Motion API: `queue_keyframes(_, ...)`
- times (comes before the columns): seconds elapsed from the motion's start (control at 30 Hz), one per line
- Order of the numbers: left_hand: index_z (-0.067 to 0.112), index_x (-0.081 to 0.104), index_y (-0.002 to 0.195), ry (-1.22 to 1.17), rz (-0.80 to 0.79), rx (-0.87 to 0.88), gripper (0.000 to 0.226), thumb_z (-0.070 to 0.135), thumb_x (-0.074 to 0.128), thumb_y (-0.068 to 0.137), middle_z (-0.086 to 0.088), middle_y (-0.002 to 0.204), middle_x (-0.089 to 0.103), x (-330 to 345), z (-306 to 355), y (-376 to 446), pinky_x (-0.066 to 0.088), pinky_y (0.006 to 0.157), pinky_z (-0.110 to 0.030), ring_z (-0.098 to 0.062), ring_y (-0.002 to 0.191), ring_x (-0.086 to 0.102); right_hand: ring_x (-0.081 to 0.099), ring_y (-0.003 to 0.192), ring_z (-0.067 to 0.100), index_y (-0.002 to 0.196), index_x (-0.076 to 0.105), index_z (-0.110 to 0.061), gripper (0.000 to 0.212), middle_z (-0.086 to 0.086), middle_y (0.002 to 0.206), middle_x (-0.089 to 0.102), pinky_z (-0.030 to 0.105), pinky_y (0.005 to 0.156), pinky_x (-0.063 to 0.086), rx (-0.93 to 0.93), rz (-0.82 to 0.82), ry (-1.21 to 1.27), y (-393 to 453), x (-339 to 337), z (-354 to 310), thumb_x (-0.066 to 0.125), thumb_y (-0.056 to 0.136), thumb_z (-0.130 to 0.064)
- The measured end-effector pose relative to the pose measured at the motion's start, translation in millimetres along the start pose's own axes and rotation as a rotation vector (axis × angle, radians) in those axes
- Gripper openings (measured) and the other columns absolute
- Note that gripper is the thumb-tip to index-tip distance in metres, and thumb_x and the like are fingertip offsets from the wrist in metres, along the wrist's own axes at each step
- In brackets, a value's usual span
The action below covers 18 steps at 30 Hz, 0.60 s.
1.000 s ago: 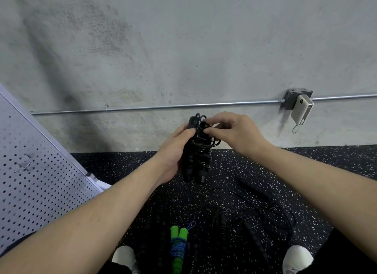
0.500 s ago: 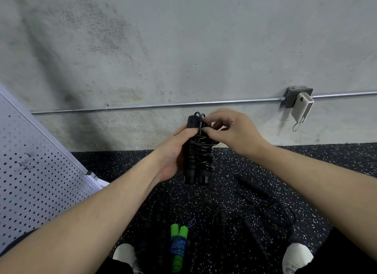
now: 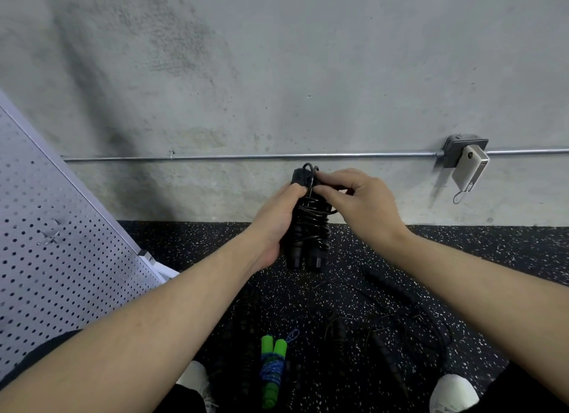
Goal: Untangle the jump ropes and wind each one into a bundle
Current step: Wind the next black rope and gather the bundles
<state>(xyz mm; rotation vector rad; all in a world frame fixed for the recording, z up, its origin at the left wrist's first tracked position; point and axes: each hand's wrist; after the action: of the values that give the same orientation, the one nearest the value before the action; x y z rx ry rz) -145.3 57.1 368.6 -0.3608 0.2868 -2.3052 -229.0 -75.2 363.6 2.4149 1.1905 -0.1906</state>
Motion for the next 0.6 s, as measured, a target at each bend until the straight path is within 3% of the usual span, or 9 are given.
queue_keyframes(0.13,0.010,0.067,0.120,-0.007,-0.019,-0.081,0.041,0.043,0.053,0.100,-0.008,0.095,0.073,-2,3,-4,0.059,0.063,-0.035,-0.022,0.075,0.072,0.063,0.094,-0.004,0.117,0.073,-0.028,0.028,-0.017,0.103,0.071,0.011,0.082,0.044,-0.038,-0.028,0.000,0,2,-2,0.070,0.093,-0.014)
queue_keyframes(0.23,0.010,0.071,0.122,0.026,-0.097,-0.153,0.052,0.053,0.055,0.097,-0.009,0.106,0.077,-6,3,-4,0.060,0.072,-0.036,-0.024,0.086,0.073,0.066,0.087,0.001,0.119,0.061,-0.045,0.044,-0.017,0.090,0.075,0.023,0.086,0.050,-0.075,-0.007,0.024,2,-6,-7,0.074,0.090,-0.016)
queue_keyframes(0.33,0.011,0.071,0.122,0.080,-0.106,-0.135,0.055,0.057,0.057,0.094,-0.010,0.109,0.077,-3,3,-3,0.058,0.078,-0.037,-0.025,0.091,0.073,0.065,0.076,0.009,0.107,0.057,-0.042,0.036,-0.014,0.085,0.075,0.031,0.074,0.050,-0.045,0.041,0.031,3,-10,-7,0.078,0.086,-0.022)
queue_keyframes(0.47,0.015,0.070,0.118,0.102,-0.089,-0.095,0.044,0.050,0.054,0.098,-0.005,0.095,0.077,-4,2,-2,0.058,0.072,-0.035,-0.020,0.079,0.072,0.066,0.073,0.005,0.107,0.064,-0.028,0.025,-0.009,0.085,0.075,0.022,0.072,0.048,0.044,0.010,0.119,0,-5,-5,0.076,0.087,-0.018)
queue_keyframes(0.6,0.031,0.069,0.116,0.215,0.019,0.025,0.023,0.041,0.058,0.098,0.005,0.091,0.075,-5,-7,5,0.055,0.065,-0.028,-0.010,0.075,0.072,0.065,0.070,-0.001,0.126,0.060,-0.038,0.040,-0.016,0.092,0.075,0.014,0.062,0.046,0.074,-0.041,0.031,-7,-3,-2,0.065,0.095,-0.012)
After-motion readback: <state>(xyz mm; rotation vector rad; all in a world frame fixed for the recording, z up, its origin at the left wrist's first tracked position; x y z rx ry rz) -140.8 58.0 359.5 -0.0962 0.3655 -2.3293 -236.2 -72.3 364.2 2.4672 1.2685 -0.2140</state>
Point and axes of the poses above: each hand's wrist, its own y-axis towards the middle knuckle, its own x-axis out of the palm, z = x × y
